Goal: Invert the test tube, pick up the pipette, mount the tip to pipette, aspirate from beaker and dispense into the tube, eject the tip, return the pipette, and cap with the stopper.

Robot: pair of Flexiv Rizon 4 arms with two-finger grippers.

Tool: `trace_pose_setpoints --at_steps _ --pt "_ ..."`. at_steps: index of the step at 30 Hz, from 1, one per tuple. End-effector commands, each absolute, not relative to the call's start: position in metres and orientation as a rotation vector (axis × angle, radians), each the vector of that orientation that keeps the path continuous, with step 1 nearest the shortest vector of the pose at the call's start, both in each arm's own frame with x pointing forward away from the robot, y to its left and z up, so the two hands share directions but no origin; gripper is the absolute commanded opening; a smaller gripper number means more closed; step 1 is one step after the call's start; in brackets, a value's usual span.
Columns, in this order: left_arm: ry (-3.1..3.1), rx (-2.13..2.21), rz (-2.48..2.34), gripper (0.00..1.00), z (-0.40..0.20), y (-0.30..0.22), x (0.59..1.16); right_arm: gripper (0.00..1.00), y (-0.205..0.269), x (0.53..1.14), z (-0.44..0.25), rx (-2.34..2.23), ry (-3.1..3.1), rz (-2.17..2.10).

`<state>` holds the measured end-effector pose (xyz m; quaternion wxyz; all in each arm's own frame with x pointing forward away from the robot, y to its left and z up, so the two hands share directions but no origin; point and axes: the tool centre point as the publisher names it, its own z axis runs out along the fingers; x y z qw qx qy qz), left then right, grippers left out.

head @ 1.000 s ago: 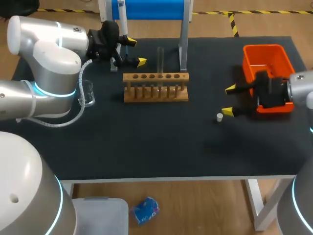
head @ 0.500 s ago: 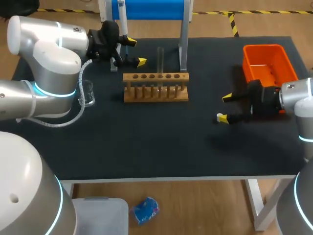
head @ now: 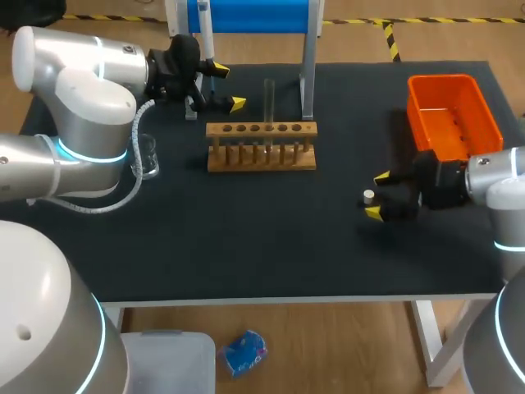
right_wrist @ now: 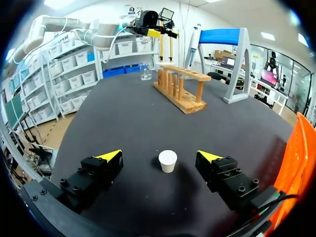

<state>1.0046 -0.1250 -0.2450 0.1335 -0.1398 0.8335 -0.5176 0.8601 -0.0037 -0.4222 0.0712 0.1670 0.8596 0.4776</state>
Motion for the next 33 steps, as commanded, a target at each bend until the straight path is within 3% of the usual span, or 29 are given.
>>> trace_pose_setpoints --at_steps 1,11,15,16,18,23,33 --pt "2.414 -0.405 -1.502 1.0 -0.246 -0.125 1.004 0.93 -0.002 0.861 -0.422 0.502 2.569 1.441" --pt "2.414 -0.405 -1.502 1.0 -0.246 -0.125 1.004 0.85 0.004 0.864 -0.424 0.47 2.571 1.408" --pt "2.414 -0.405 -1.502 1.0 -0.246 -0.125 1.004 0.75 0.007 0.866 -0.427 0.462 2.575 1.393" --pt "2.414 -0.405 -1.502 1.0 -0.246 -0.125 1.004 0.71 0.007 0.867 -0.428 0.462 2.575 1.391" --pt "2.414 -0.405 -1.502 1.0 -0.246 -0.125 1.004 0.49 0.008 0.868 -0.429 0.463 2.578 1.389" --pt "2.414 -0.405 -1.502 1.0 -0.246 -0.125 1.004 0.43 0.009 0.869 -0.431 0.467 2.582 1.384" --pt "2.414 -0.405 -1.502 1.0 -0.246 -0.125 1.004 0.4 0.005 0.872 -0.433 0.488 2.576 1.377"
